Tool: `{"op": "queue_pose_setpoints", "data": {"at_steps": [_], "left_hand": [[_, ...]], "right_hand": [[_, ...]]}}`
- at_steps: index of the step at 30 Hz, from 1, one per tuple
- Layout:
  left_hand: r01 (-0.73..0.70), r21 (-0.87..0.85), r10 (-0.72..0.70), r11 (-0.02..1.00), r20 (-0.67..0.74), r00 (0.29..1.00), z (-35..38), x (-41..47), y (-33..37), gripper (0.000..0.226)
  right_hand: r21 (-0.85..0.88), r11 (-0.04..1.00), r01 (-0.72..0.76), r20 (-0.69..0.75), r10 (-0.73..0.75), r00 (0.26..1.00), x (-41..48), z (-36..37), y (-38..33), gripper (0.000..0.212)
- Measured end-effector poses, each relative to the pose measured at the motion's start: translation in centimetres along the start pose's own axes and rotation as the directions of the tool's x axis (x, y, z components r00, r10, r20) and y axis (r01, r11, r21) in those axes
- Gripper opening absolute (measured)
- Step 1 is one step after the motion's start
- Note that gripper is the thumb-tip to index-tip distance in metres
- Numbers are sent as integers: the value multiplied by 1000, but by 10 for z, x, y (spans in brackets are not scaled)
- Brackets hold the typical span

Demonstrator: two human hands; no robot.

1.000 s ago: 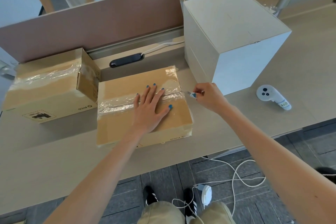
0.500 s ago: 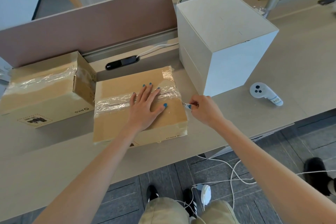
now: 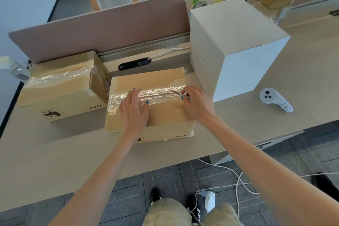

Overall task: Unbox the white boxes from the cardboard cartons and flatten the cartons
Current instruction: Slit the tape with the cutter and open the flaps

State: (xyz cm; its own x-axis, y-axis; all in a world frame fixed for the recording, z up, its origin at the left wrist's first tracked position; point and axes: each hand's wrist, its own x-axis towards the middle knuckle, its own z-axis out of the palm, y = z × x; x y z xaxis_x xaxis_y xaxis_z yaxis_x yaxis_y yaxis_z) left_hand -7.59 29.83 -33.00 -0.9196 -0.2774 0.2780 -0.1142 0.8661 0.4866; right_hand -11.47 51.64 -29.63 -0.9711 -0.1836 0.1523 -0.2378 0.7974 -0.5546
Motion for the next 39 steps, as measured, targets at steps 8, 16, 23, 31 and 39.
{"op": "queue_pose_setpoints", "data": {"at_steps": [8, 16, 23, 31, 39], "left_hand": [[684, 28, -678, 729, -107, 727, -33, -2, -39, 60], [785, -87, -788, 614, -134, 601, -16, 13, -42, 32], [650, -54, -647, 758, -193, 738, -11, 26, -68, 33], [415, 39, -414, 909, -12, 910, -14, 83, -100, 25], [47, 19, -49, 999, 173, 984, -9, 135, -124, 19]], "right_hand": [[-19, 988, 152, 136, -148, 980, 31, 36, -36, 16], [16, 968, 249, 217, -247, 944, 69, 65, -54, 14], [47, 951, 306, 277, -307, 910, 112, 91, -81, 15], [47, 949, 312, 249, -313, 916, 162, 112, -101, 13], [-19, 954, 299, 235, -286, 929, 192, 117, -105, 11]]}}
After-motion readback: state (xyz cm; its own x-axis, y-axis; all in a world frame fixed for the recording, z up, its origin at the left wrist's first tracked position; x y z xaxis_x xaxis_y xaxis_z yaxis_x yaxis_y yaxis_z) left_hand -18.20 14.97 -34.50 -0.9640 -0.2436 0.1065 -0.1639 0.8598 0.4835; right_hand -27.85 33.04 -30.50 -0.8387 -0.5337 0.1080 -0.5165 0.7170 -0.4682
